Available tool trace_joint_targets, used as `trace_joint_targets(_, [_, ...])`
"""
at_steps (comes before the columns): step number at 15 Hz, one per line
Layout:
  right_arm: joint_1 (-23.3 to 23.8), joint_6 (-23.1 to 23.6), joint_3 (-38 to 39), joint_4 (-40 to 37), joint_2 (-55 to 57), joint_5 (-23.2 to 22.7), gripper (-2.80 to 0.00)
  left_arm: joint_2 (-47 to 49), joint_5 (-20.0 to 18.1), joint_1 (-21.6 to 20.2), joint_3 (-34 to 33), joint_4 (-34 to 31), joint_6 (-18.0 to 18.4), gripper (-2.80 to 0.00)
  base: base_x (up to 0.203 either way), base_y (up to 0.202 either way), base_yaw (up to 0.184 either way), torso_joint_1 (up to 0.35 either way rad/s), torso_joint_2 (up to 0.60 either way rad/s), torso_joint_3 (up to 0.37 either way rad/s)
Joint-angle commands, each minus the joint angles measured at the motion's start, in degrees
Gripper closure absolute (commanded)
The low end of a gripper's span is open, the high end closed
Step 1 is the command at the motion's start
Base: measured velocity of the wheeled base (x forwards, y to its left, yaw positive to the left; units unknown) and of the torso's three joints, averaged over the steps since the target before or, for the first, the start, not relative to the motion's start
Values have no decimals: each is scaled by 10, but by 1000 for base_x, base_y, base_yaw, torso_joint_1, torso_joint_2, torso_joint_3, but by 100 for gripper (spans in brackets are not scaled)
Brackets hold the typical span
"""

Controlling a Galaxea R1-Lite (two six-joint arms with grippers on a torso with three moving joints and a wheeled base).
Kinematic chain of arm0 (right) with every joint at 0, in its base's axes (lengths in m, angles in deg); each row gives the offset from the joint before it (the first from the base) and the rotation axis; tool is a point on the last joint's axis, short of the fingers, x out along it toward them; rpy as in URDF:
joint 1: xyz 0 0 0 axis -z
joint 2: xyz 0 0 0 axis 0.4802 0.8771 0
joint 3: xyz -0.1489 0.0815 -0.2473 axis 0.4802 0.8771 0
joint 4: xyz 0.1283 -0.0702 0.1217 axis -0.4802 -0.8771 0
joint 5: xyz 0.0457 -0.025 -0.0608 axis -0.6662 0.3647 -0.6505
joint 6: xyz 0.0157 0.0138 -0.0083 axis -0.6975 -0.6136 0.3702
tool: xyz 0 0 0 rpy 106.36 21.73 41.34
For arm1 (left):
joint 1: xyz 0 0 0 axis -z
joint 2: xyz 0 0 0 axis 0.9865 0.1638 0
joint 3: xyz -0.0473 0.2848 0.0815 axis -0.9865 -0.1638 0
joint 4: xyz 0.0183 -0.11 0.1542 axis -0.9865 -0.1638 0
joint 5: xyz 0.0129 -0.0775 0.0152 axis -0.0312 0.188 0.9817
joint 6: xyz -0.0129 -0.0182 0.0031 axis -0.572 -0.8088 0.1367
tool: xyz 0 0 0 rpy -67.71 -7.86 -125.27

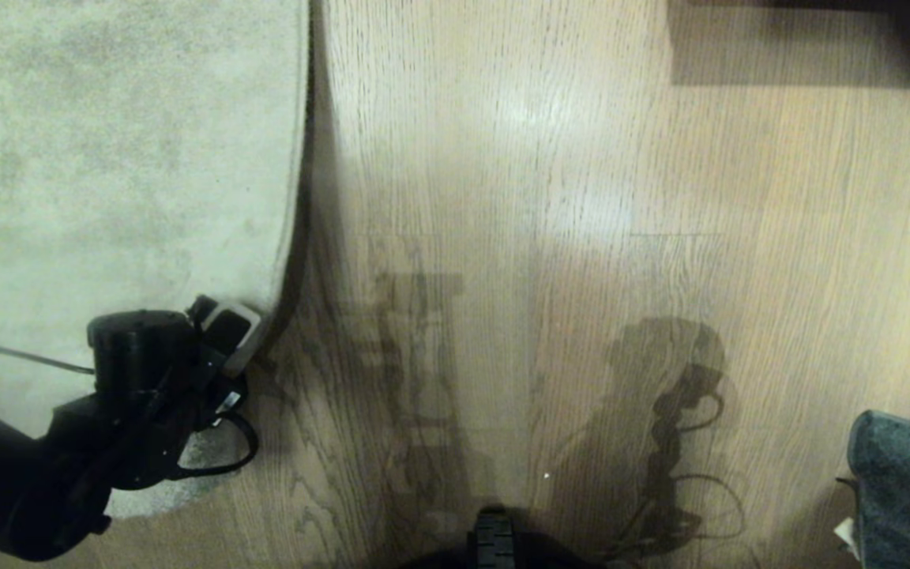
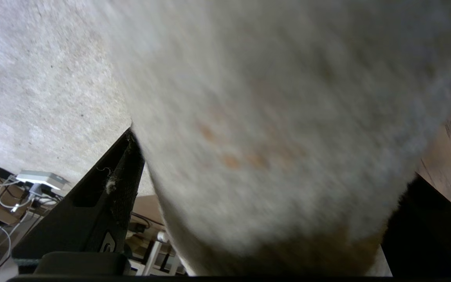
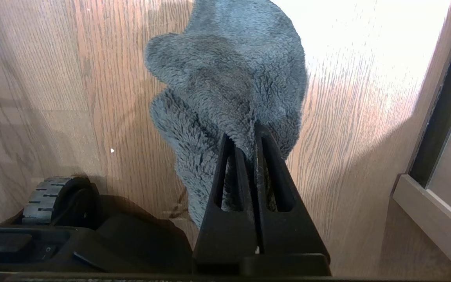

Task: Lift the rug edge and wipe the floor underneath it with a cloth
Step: Lift up the carpet

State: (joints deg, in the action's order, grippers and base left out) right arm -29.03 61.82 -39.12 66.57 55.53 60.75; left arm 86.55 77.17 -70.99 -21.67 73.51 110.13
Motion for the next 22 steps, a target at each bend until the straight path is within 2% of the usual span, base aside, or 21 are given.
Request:
trace_joint_targets(1, [0, 0, 0, 0, 0, 0, 0, -3, 0, 3, -15, 6, 2, -280, 0, 0, 0, 0, 0, 0])
trace_joint_targets(4, [0, 0, 0, 0, 0, 0, 0, -4, 0, 11, -13, 8, 4, -280, 0, 0, 0, 0, 0, 0])
trace_joint_targets(7, [0, 0, 0, 0, 0, 0, 0, -14, 0, 12, 2, 14, 36, -280, 0, 0, 0, 0, 0, 0])
trace_joint_targets(15, [0, 0, 0, 0, 0, 0, 0, -22, 5, 58, 73, 5, 37, -280, 0, 0, 0, 0, 0, 0])
trace_joint_targets(22, [0, 0, 0, 0, 0, 0, 0, -43, 6, 57, 125, -29, 46, -280, 0, 0, 0, 0, 0, 0])
